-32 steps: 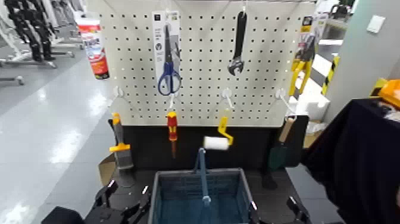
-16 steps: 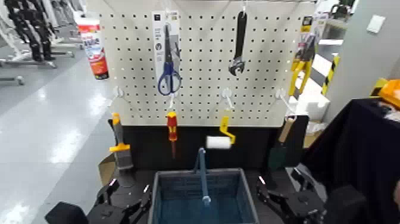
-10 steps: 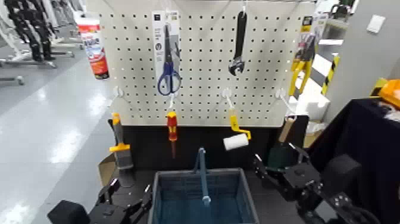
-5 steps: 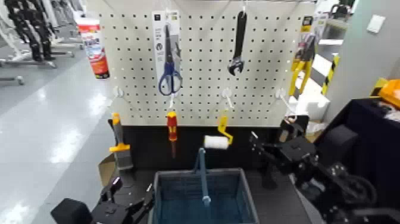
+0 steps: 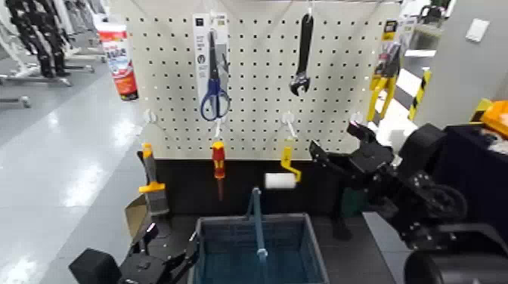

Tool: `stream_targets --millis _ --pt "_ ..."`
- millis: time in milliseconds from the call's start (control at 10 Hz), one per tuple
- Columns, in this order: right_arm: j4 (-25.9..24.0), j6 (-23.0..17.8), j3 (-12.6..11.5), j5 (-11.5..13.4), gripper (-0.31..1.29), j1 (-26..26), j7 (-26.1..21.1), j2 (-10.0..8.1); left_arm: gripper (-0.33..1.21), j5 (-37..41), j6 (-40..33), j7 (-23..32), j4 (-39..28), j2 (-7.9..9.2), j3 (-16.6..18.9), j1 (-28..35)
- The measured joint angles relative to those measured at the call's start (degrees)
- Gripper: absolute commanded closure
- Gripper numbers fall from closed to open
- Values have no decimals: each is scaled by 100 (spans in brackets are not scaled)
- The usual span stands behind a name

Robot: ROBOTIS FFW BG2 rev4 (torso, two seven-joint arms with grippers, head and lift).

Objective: Put the black wrench into the crate.

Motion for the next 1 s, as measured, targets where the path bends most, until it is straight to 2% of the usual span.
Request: stream_targets --millis 400,1000 --pt "276 72 107 -202 15 -700 142 -36 26 1 22 -29 52 3 -44 -67" --pt "1084 -96 397 -513 16 -1759 496 36 26 6 51 -69 81 34 -110 -156"
